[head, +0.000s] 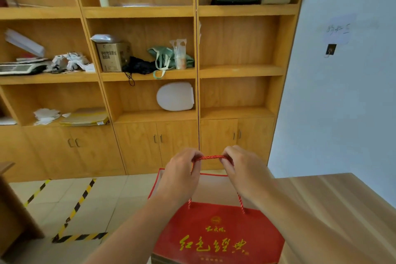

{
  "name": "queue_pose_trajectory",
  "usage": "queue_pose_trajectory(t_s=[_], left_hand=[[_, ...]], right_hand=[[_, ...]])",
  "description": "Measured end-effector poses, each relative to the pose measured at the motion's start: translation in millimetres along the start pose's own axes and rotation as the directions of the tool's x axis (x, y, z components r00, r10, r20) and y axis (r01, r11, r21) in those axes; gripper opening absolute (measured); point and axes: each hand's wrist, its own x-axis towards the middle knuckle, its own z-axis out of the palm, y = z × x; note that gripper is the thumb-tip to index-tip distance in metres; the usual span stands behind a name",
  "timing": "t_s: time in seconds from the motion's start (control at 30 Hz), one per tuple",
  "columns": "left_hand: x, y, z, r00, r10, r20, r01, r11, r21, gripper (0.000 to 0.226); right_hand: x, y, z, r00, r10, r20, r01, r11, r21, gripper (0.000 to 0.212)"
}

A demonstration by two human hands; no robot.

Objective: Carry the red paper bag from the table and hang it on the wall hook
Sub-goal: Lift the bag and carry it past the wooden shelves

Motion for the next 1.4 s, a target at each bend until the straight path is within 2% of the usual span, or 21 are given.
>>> queue_pose_trajectory(t_s=[0.37,0.77,1.03,1.4], left_hand=[[171,-89,55,1.000,-0.021,0.011,0.021,1.000,-0.001,0.014],[353,-232,130,0.994,-0.029,0.103,0.036,0.997,-0.062,0.014],[472,-289,174,0.987,-0.051,0.150,0.061,0.996,-0.063,0.011],[609,-351,251,0.975,-0.072,0.209,0.076,0.997,-0.013,0.013]], right_hand=[[182,66,60,0.999,-0.036,0.014,0.035,0.999,0.036,0.009],[388,123,168,0.998,0.042,0.054,-0.041,0.999,-0.010,0.006],[507,177,216,0.997,0.074,0.029,-0.074,0.997,-0.007,0.007],[642,268,273,0.997,0.027,0.066,-0.028,1.000,0.010,0.007]])
